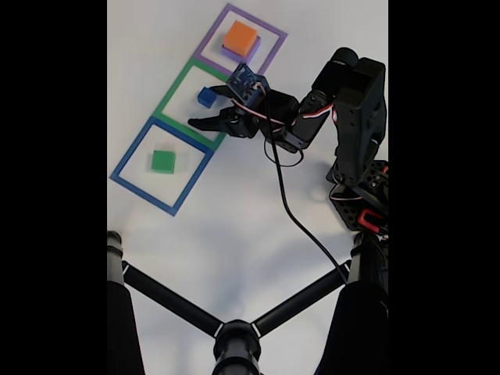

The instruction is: Tower of hanoi

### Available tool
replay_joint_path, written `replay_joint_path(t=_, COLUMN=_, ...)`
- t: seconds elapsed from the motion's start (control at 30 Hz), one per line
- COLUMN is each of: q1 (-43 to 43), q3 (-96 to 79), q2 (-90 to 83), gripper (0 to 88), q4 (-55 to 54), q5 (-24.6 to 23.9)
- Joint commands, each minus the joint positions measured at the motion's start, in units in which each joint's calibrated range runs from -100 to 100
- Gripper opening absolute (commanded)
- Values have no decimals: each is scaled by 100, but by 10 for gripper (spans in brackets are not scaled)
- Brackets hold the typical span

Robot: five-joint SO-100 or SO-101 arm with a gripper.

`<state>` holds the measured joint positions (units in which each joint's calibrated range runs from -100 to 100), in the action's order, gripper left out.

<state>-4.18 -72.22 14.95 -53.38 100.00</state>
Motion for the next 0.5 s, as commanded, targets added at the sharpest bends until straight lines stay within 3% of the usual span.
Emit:
replay_joint_path(t=0.0, q1=86, q3=120, q2=-20, gripper=211, q4=-170, q5=0)
replay_joint_path(t=0.3, q1=101, q3=166, q2=-12, gripper=79, q4=-153, q5=0)
replay_joint_path(t=0.47, q1=79, q3=184, q2=-84, gripper=56, q4=-105, q5=0)
